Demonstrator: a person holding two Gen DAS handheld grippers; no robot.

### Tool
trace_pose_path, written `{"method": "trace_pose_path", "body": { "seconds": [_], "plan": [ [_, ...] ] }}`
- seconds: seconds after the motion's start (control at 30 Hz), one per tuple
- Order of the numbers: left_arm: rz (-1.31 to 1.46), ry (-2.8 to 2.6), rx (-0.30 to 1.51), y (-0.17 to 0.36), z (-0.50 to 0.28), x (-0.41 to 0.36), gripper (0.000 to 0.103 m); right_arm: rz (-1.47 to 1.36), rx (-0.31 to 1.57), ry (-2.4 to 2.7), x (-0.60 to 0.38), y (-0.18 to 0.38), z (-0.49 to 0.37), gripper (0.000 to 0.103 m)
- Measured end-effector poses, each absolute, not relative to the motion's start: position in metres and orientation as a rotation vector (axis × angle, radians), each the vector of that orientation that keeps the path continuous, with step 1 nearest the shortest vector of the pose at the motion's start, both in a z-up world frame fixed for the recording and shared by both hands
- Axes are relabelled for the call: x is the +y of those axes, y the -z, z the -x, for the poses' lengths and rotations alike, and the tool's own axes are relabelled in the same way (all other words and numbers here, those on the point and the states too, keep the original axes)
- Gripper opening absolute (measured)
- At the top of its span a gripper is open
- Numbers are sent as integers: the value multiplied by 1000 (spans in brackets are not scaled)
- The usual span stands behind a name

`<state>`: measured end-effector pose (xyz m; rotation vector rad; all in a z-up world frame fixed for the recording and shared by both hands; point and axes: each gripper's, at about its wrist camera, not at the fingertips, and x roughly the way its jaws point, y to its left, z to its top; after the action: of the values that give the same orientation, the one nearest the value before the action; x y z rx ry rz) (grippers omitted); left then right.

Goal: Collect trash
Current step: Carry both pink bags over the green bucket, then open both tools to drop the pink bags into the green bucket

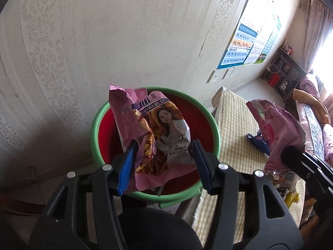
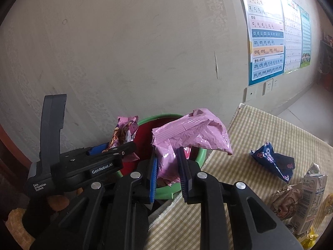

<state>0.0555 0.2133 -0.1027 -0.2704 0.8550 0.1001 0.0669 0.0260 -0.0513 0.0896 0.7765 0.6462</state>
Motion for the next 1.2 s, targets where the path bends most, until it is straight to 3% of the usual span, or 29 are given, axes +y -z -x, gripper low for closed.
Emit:
{"method": "trace_pose_path", "body": {
  "seconds": [0.97, 1.07, 1.2],
  "plan": [
    [375, -88, 939, 133, -95, 242, 53, -342, 903, -844, 45, 86, -128, 21],
    [394, -94, 956, 138, -98, 245, 57, -367, 931, -818, 44, 91, -134, 50],
    [411, -115, 949, 139, -95, 249, 69, -402, 931, -780, 35, 94, -135, 56]
  ]
}}
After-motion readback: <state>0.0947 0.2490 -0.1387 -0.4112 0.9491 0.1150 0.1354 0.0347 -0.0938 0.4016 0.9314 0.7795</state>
